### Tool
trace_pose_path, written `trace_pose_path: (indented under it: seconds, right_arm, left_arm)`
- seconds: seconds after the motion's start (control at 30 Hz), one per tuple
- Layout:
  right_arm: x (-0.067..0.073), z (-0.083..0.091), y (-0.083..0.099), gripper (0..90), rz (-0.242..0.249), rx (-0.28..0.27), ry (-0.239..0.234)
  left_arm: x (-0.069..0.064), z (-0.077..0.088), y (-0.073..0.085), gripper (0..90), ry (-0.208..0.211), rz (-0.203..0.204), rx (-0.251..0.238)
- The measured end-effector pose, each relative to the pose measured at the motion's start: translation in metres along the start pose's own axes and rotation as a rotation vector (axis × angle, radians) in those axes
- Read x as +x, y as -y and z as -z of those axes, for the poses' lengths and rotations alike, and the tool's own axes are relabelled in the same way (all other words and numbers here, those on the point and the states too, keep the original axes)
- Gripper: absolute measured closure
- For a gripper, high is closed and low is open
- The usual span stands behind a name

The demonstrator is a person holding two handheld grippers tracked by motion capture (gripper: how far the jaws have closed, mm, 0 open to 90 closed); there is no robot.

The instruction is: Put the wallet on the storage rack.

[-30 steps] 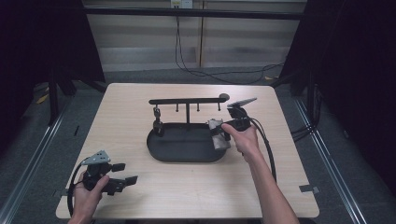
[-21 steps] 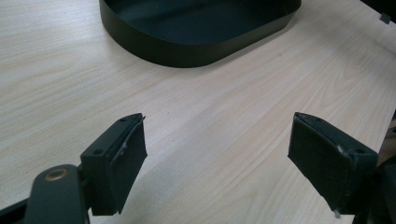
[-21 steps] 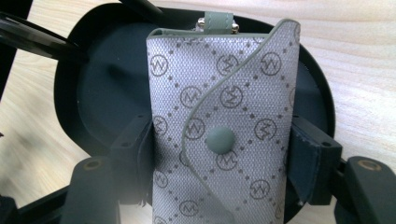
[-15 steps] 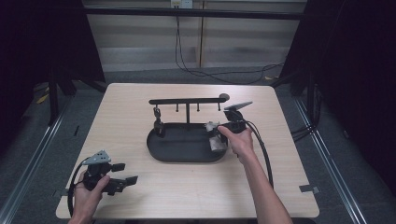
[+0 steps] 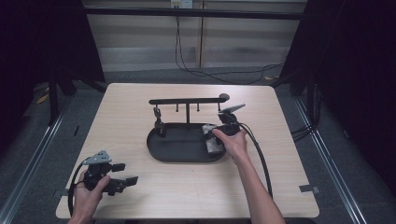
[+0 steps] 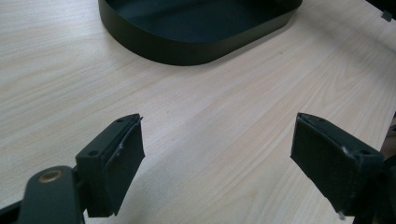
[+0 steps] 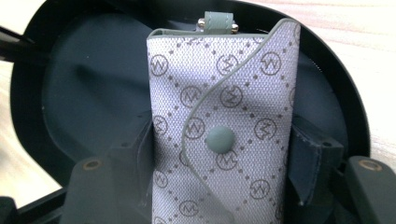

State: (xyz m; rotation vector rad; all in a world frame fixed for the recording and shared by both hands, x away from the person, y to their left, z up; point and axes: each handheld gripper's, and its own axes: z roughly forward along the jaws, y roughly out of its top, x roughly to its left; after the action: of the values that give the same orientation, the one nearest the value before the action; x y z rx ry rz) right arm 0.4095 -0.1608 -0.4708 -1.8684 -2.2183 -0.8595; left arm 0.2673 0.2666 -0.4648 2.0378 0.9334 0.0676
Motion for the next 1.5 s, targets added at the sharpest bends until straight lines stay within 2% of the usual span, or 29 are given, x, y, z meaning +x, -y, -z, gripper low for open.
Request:
trace_pose_path:
  seconds: [0.27, 0.47, 0.63, 0.67, 0.83, 0.93, 1.03, 1.17, 1.23, 1.3, 1.33, 1.47, 1.5]
  right_arm:
    - [0.003, -0.004, 0.002, 30.8, 0.013, -0.003, 0.038]
    - [0.004, -0.008, 0.002, 28.8, 0.035, -0.014, 0.046]
    - [0.004, -0.007, 0.003, 27.3, 0.032, -0.015, 0.043]
    - [0.004, -0.004, 0.003, 28.1, 0.037, -0.04, 0.042]
    - [0.004, 0.001, 0.003, 28.2, 0.039, -0.051, 0.051]
    - [0.006, 0.005, 0.005, 28.0, 0.056, -0.078, 0.028]
    - [0.009, 0.01, 0.007, 25.9, 0.092, -0.102, 0.018]
    - [0.012, 0.018, 0.009, 17.5, 0.138, -0.116, -0.003]
    - [0.013, 0.021, 0.009, 16.3, 0.136, -0.122, 0.007]
    - [0.012, 0.026, 0.013, 15.4, 0.154, -0.16, 0.006]
    - [0.012, 0.026, 0.013, 15.4, 0.154, -0.16, 0.006]
    - [0.002, 0.036, 0.022, 14.4, 0.162, -0.164, 0.037]
    - [0.0, 0.04, 0.024, 14.4, 0.162, -0.18, 0.038]
  left_arm:
    - [-0.001, 0.0, 0.0, 16.9, -0.001, 0.0, -0.004]
    - [-0.001, 0.001, 0.0, 17.0, 0.003, 0.005, -0.012]
    - [0.0, 0.0, 0.0, 17.0, -0.002, -0.004, -0.006]
    - [0.0, 0.001, 0.0, 17.0, -0.002, -0.005, -0.006]
    - [0.0, 0.0, 0.0, 17.6, 0.002, -0.004, -0.006]
    - [-0.001, 0.001, 0.0, 17.6, 0.001, 0.0, -0.011]
    - [-0.001, 0.001, 0.0, 17.6, -0.001, -0.007, -0.01]
    - [0.0, 0.001, 0.0, 18.3, -0.014, -0.004, -0.006]
    - [0.0, 0.001, 0.0, 18.5, -0.012, 0.001, -0.007]
    - [0.0, 0.001, 0.0, 18.6, -0.014, 0.0, -0.006]
    - [0.0, 0.001, 0.0, 18.6, -0.014, 0.0, -0.005]
    - [0.0, 0.0, 0.001, 18.7, -0.019, 0.005, 0.004]
    - [0.0, 0.0, 0.001, 18.7, -0.02, 0.007, 0.006]
